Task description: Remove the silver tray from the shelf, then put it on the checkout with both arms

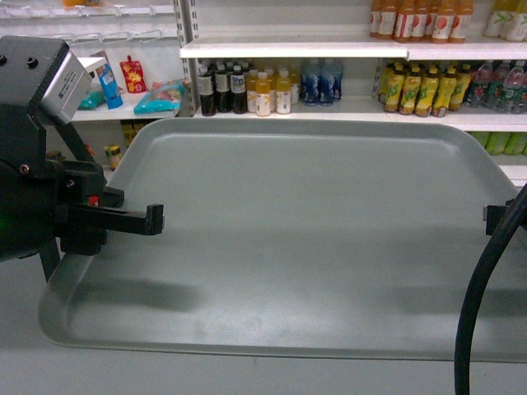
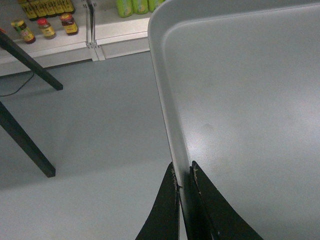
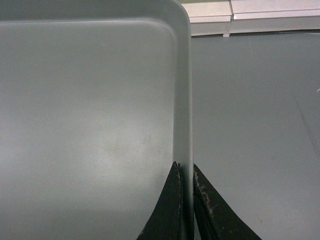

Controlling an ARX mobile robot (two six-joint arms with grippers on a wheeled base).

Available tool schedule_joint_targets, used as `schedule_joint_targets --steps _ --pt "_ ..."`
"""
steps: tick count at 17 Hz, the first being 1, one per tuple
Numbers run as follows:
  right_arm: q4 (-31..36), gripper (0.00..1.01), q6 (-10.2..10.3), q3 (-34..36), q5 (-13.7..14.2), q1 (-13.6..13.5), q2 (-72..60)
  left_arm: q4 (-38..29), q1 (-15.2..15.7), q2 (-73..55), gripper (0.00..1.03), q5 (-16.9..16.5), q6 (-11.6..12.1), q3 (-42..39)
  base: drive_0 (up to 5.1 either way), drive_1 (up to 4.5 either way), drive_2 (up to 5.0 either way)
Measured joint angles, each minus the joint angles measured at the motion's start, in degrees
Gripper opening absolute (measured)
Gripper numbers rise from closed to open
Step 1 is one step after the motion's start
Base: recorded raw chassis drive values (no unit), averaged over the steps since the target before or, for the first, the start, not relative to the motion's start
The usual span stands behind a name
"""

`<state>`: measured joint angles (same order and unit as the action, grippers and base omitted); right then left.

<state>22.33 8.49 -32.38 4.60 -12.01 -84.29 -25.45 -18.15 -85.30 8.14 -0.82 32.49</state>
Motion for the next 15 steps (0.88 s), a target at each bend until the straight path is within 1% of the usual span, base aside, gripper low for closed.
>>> schedule_joint_targets --steps 14,15 --pt "0.07 0.03 0.00 0.00 0.00 0.00 0.00 -0.07 0.00 0.00 0.03 0.00 0.00 0.00 0.0 0.00 0.0" --pt "-0.02 0.03 0.02 0.00 -0.02 0.02 0.00 -0.09 -0.02 0.00 0.03 0.00 0.00 0.00 -3.7 2.25 2.3"
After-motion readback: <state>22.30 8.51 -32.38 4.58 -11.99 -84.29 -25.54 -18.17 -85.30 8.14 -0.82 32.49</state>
